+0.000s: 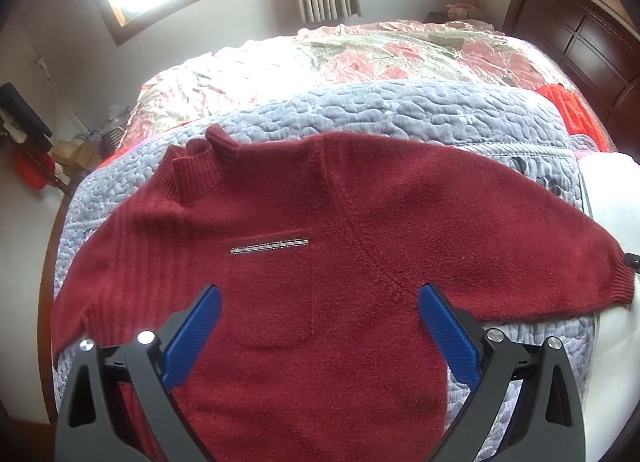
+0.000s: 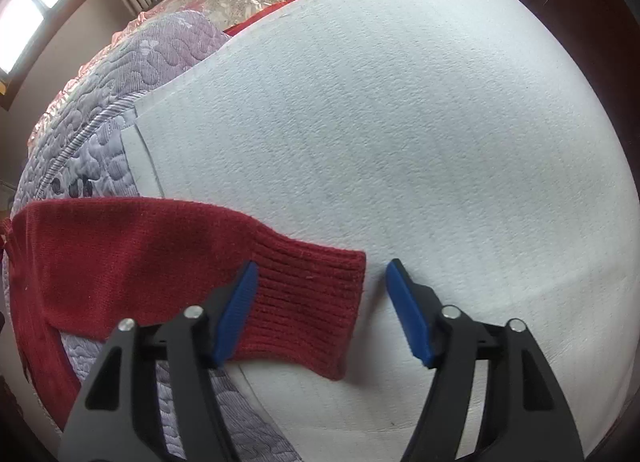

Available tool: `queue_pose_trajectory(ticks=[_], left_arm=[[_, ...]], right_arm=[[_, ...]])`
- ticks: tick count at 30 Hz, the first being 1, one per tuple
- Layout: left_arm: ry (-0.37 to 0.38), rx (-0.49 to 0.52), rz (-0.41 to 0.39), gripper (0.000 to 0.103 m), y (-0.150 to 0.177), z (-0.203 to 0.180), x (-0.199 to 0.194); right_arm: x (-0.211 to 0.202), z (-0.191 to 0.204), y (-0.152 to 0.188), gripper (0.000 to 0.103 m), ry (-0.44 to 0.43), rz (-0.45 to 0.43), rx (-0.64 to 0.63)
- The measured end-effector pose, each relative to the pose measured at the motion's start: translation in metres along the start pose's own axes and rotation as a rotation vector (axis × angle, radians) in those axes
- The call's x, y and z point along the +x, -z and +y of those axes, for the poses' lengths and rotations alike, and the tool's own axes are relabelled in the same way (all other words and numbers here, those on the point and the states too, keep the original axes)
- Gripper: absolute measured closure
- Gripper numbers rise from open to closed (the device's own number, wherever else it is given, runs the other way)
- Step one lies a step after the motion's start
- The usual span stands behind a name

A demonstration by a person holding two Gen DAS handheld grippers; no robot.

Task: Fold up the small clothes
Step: 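Move the right gripper to the sweater sleeve cuff and grasp it, then carry the held sleeve across the sweater body and open the right gripper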

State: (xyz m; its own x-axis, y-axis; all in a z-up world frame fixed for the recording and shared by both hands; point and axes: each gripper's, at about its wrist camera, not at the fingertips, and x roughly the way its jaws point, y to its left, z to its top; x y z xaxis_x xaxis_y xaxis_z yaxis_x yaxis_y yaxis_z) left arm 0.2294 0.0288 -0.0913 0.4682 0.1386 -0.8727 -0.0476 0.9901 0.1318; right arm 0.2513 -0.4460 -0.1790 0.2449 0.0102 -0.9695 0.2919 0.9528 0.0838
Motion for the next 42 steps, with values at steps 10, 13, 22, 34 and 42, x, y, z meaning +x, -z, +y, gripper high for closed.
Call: queue_pose_trajectory(ticks=[10,13,22,34,42], left_arm=[[-0.052,-0.017,0.021,0.004,0.014,0.041,0.006],[-0.068,-0.039,0.027,0.004,0.019,0.060,0.006],[-0.085,-0.109,0.053,0.004,0.030,0.114,0.010],[-0.095,-0.172,0.088,0.004,0.054,0.180,0.023],[-0.066,-0.185,0.129,0.004,0.062,0.190,0.036]], right_arm=[[-0.035,0.018,0.007,0.095,-0.093,-0.034,-0.028],[-0.060,0.048,0.011,0.095,-0.169,-0.060,-0.060],[-0.090,0.208,0.017,0.095,-0.388,-0.064,-0.249],[-0.070,0.407,0.056,0.095,-0.618,0.041,-0.463],[-0.020,0.463,0.082,0.082,-0.551,0.158,-0.512]])
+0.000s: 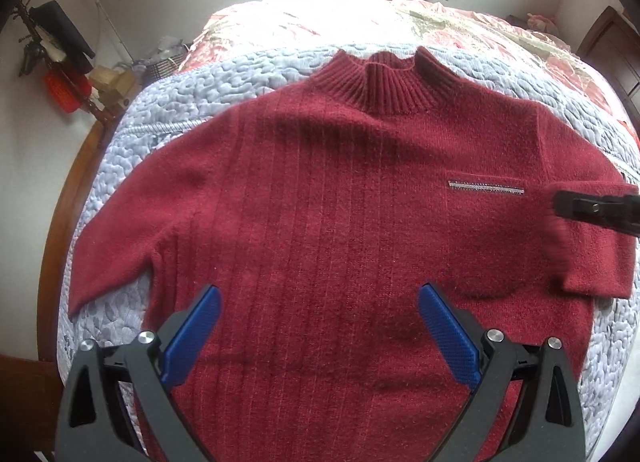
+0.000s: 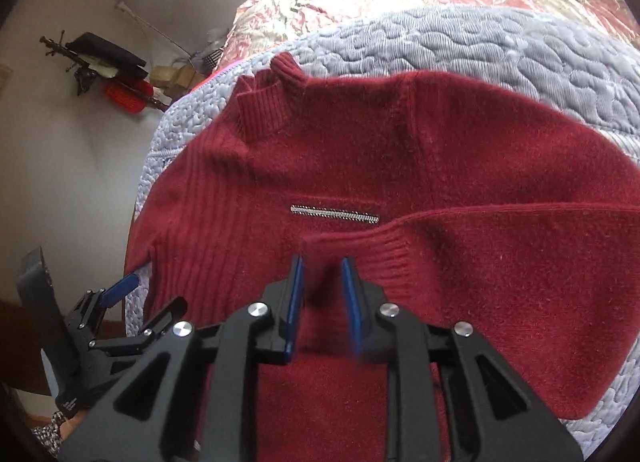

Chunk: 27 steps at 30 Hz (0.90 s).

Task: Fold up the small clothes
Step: 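Carry the held sleeve across the sweater body and open the right gripper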

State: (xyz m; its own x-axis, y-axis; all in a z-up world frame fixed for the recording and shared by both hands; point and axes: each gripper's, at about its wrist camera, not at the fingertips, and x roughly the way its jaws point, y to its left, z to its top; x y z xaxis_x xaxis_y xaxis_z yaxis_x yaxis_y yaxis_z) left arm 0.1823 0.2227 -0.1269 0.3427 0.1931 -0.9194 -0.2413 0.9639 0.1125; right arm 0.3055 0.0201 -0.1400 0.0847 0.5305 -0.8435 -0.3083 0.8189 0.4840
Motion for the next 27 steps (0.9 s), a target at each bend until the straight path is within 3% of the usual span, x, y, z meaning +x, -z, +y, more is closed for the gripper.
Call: queue_pose_trajectory(ticks=[4,11,19,22,24,25,27], left_arm=[[0.045,0.035,0.020,0.004,0.000,-0.016,0.005],[0.197,0.071,0.107,0.004,-0.007,-0.078,0.028],[0.240,0.047,0.200,0.008,-0.021,-0.135,0.068],[0.244,0.045,0.194,0.027,-0.024,-0.145,0.072],[0.273,0.047,0.181,0.053,-0.026,-0.152,0.069],[0.279,0.049,0.174,0.058,-0.026,-0.154,0.067],[0.328,0.035,0.171,0.080,-0.027,-0.155,0.065]], right_arm=[[-0.024,-0.005,0.005,0.068,0.018,-0.039,-0.022],[-0.085,-0.055,0.037,0.068,0.202,-0.122,0.027],[-0.114,-0.108,0.089,0.068,0.248,-0.157,0.123],[-0.118,-0.120,0.100,0.067,0.241,-0.166,0.157],[-0.121,-0.127,0.104,0.067,0.237,-0.173,0.174],[-0.122,-0.130,0.106,0.067,0.234,-0.174,0.184],[-0.121,-0.134,0.107,0.067,0.225,-0.174,0.202]])
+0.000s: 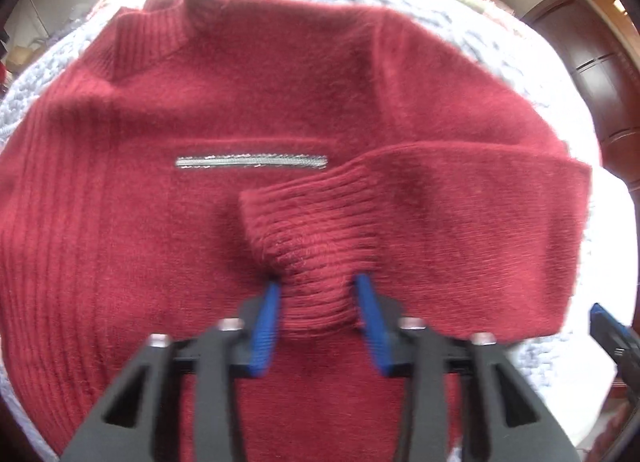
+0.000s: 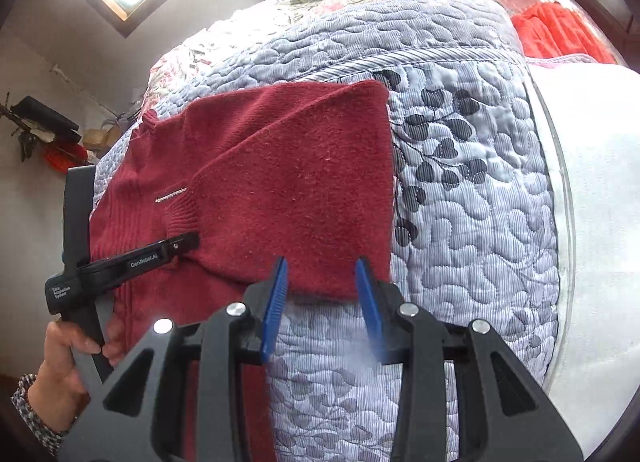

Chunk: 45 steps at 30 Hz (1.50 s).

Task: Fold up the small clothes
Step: 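Carry the held sleeve across the sweater body and open the right gripper, then move the left gripper to the cuff of the other sleeve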

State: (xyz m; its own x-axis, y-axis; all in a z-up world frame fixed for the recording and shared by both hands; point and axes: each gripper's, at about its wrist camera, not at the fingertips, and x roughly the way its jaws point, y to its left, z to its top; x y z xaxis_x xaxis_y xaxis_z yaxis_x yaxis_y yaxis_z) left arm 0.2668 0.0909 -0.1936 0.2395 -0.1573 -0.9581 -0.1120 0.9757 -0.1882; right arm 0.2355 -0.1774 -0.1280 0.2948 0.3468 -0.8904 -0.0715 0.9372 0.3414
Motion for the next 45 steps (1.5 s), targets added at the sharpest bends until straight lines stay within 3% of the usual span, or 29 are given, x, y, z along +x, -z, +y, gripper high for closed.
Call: queue_pose_trajectory(ticks=[2,7,11,16,19,23,26,27,29,31,33,36,40,45], left_arm=[[0.041,-0.027,-0.017,0.083,-0.001,0.003,-0.006],[0.105,-0.044,-0.147,0.085,-0.003,0.021,-0.049],[0.074,-0.062,-0.253,0.085,-0.014,0.056,-0.098],[-0.040,-0.106,-0.329,0.085,-0.018,0.121,-0.132],[-0.093,-0.134,-0.325,0.085,-0.023,0.156,-0.133],[-0.128,-0.168,-0.266,0.083,-0.017,0.189,-0.099],[-0.141,-0.175,-0.239,0.079,0.000,0.198,-0.080],[-0.150,-0.172,-0.232,0.075,0.002,0.199,-0.074],[-0.174,-0.169,-0.226,0.067,0.002,0.201,-0.068],[-0.205,-0.174,-0.234,0.062,0.005,0.209,-0.073],[-0.291,-0.189,-0.261,0.048,0.008,0.219,-0.082],[-0.341,-0.204,-0.289,0.047,0.011,0.240,-0.093],[-0.316,-0.194,-0.274,0.047,0.016,0.246,-0.099],[-0.250,-0.143,-0.254,0.043,0.008,0.222,-0.086]], right_arm=[[0.000,-0.001,-0.001,0.067,0.000,-0.001,0.004],[0.002,0.009,-0.009,0.064,-0.004,-0.012,-0.009],[0.006,0.021,-0.017,0.064,-0.020,-0.018,-0.024],[0.021,0.039,-0.025,0.059,-0.067,0.000,-0.033],[0.037,0.053,-0.028,0.050,-0.088,0.028,-0.032],[0.066,0.074,-0.034,0.040,-0.097,0.079,-0.038],[0.088,0.083,-0.037,0.040,-0.081,0.118,-0.044],[0.095,0.085,-0.038,0.043,-0.055,0.131,-0.046],[0.106,0.086,-0.038,0.075,-0.025,0.159,-0.057],[0.109,0.085,-0.036,0.083,0.007,0.163,-0.067],[0.107,0.080,-0.037,0.085,0.028,0.169,-0.061],[0.102,0.078,-0.038,0.084,0.037,0.173,-0.067],[0.098,0.091,-0.035,0.076,0.086,0.161,-0.140],[0.107,0.093,-0.038,0.075,0.112,0.170,-0.125]])
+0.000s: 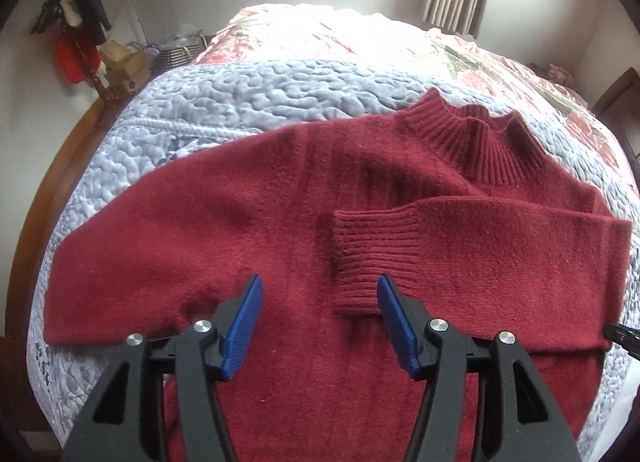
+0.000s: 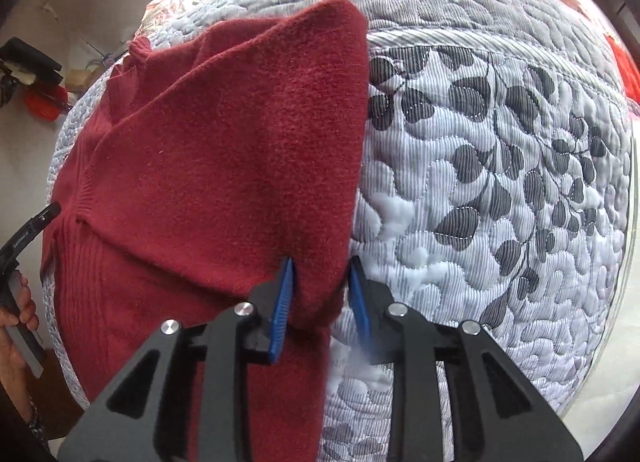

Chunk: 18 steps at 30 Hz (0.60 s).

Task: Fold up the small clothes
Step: 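Move the left gripper to the cuff of the other sleeve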

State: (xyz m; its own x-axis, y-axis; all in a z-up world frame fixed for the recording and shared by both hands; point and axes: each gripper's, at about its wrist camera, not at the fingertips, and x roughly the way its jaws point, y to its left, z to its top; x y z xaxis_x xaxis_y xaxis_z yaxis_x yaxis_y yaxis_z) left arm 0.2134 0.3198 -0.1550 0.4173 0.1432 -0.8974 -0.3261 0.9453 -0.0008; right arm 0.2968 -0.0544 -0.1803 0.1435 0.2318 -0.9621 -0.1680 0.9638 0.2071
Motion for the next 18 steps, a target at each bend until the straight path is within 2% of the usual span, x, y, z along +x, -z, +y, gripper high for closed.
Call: queue_pose_trajectory(ticks=[5,8,10,11,13,14,15,18], left_arm=[[-0.047,0.069,0.091,0.043,0.003,-0.026,0.045],[-0.070,0.087,0.094,0.037,0.006,-0.028,0.058],[-0.040,0.071,0.110,0.037,0.002,-0.023,0.052],[-0.024,0.062,0.111,0.038,0.001,-0.019,0.047],[-0.003,0.051,0.089,0.035,-0.001,-0.008,0.029],[0.007,0.045,0.080,0.026,0.000,0.002,0.019],[0.012,0.035,0.072,0.023,0.002,0.013,0.010],[-0.004,0.000,0.069,0.022,0.012,0.054,-0.010]], right_arm=[[0.014,-0.006,0.001,0.075,-0.022,0.015,0.041],[0.013,-0.006,0.001,0.074,-0.023,0.015,0.054],[0.002,-0.005,0.003,0.069,-0.013,0.005,0.060],[-0.007,-0.005,0.002,0.059,0.005,-0.010,0.062],[-0.031,0.001,0.007,0.050,0.035,-0.079,0.058],[-0.042,0.007,0.010,0.050,0.040,-0.104,0.054],[-0.049,0.011,0.012,0.050,0.035,-0.120,0.051],[-0.063,0.035,0.015,0.050,-0.005,-0.136,0.021]])
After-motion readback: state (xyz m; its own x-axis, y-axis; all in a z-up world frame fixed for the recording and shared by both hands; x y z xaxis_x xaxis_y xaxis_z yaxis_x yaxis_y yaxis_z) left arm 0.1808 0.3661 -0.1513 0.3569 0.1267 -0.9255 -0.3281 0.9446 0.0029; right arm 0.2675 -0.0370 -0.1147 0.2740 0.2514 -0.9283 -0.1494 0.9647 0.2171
